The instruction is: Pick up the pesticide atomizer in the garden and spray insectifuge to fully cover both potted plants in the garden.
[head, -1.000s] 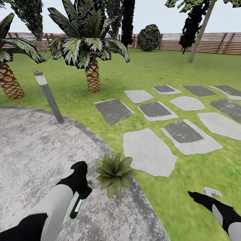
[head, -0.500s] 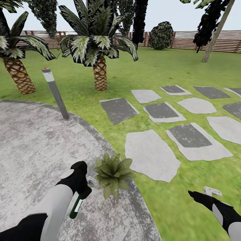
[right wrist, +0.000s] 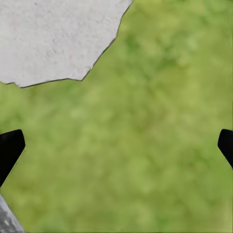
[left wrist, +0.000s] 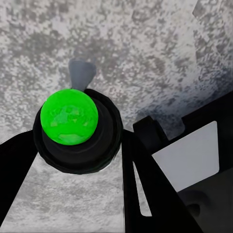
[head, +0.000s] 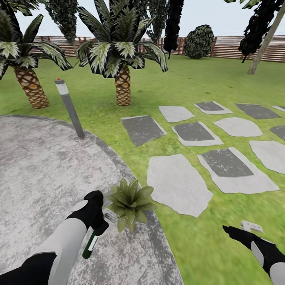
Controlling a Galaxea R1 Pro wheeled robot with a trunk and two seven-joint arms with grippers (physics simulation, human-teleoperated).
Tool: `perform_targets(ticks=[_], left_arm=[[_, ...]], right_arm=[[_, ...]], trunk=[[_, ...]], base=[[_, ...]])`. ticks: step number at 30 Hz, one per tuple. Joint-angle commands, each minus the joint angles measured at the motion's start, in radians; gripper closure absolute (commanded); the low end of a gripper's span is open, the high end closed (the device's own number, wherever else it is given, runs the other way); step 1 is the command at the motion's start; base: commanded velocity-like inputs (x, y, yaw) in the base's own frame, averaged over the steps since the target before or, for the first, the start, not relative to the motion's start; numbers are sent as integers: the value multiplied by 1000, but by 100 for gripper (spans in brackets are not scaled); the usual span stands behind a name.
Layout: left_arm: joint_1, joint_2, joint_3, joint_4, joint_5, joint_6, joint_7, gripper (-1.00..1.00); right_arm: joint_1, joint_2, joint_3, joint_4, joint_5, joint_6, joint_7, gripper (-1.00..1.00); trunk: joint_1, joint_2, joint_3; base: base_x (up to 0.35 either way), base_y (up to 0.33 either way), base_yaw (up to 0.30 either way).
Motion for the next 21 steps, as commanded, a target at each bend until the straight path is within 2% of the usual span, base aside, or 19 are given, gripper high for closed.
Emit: perform_targets(ticks=[1,5,9,14,21], left_arm=[[-1,-2,8,-1,-10,5,-8,100],[-1,-2,8,-1,-10,5,-8,100],[-1,-2,8,-1,-10,5,-8,100],[-1,-2,8,0,-11,5,-8,100],[-1,-2,8,0,-12,5,-8,100]], right_arm=[[0,0,-9,-2,10,5,7,-100],[-1,0,-9,-2,10,5,7,-100],[0,0,-9,-2,10,5,7,-100],[0,0,-9,-2,11,5,7,-100],[0,0,-9,-2,12,5,7,-100]], trunk=[[0,0,-1],[0,0,-1],[0,0,-1],[0,0,-1],[0,0,-1]], base=[[0,-108,248],[0,-244,219],[0,-313,37],[0,-47,59],[0,-2,230]])
